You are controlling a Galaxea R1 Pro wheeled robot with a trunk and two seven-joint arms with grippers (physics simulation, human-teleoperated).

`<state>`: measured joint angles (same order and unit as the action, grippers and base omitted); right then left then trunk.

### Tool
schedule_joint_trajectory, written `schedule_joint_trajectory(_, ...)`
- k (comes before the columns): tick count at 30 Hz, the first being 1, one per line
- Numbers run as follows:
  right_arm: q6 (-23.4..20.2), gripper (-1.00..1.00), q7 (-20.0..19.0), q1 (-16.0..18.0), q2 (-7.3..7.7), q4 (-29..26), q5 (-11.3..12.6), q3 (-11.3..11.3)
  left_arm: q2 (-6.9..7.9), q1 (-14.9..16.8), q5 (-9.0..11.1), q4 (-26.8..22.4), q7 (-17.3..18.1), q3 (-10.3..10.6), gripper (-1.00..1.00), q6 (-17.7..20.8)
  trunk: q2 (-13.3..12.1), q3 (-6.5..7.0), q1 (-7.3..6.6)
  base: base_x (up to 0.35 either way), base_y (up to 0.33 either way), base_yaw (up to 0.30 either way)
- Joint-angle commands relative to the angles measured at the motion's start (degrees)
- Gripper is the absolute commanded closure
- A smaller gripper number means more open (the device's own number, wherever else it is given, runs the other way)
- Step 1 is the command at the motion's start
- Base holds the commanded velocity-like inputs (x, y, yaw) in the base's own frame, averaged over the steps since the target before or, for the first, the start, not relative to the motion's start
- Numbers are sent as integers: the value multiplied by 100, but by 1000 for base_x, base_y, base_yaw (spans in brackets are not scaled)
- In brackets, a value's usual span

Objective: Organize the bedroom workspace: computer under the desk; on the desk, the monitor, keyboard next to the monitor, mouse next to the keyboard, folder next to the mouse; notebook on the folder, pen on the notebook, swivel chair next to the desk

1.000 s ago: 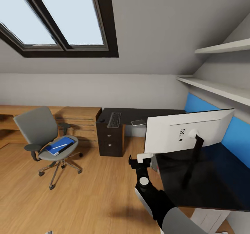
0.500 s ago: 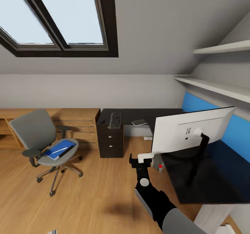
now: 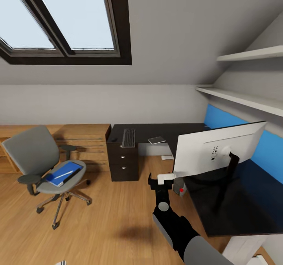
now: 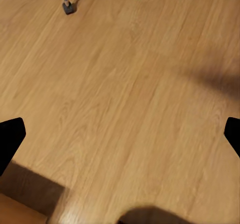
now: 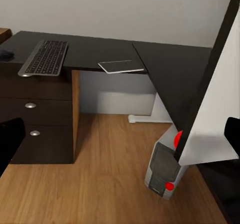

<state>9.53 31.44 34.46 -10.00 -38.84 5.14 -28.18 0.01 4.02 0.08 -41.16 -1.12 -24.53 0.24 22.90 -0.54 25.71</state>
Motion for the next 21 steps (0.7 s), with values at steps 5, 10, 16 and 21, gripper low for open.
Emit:
schedule_joint_trajectory(5, 94, -100, 36, 8, 0, 8, 30, -26, -1, 2, 1, 2, -11, -7, -100, 2, 1, -5, 7, 193, 0, 0)
schedule_joint_trajectory(10, 106, -100, 27, 6, 0, 39, 18, -32, -3, 2, 1, 3, -11, -7, -100, 2, 1, -5, 7, 44, 0, 0)
schedule_joint_trajectory(16, 110, -100, 26, 8, 0, 151, -48, -359, -26, 2, 1, 3, -11, 0, -100, -6, 1, -5, 7, 158, 0, 0)
schedule_joint_trajectory(21, 110, -100, 96, 7, 0, 164, -54, -468, -27, 2, 1, 35, -13, 5, -100, -7, 1, -5, 7, 159, 0, 0)
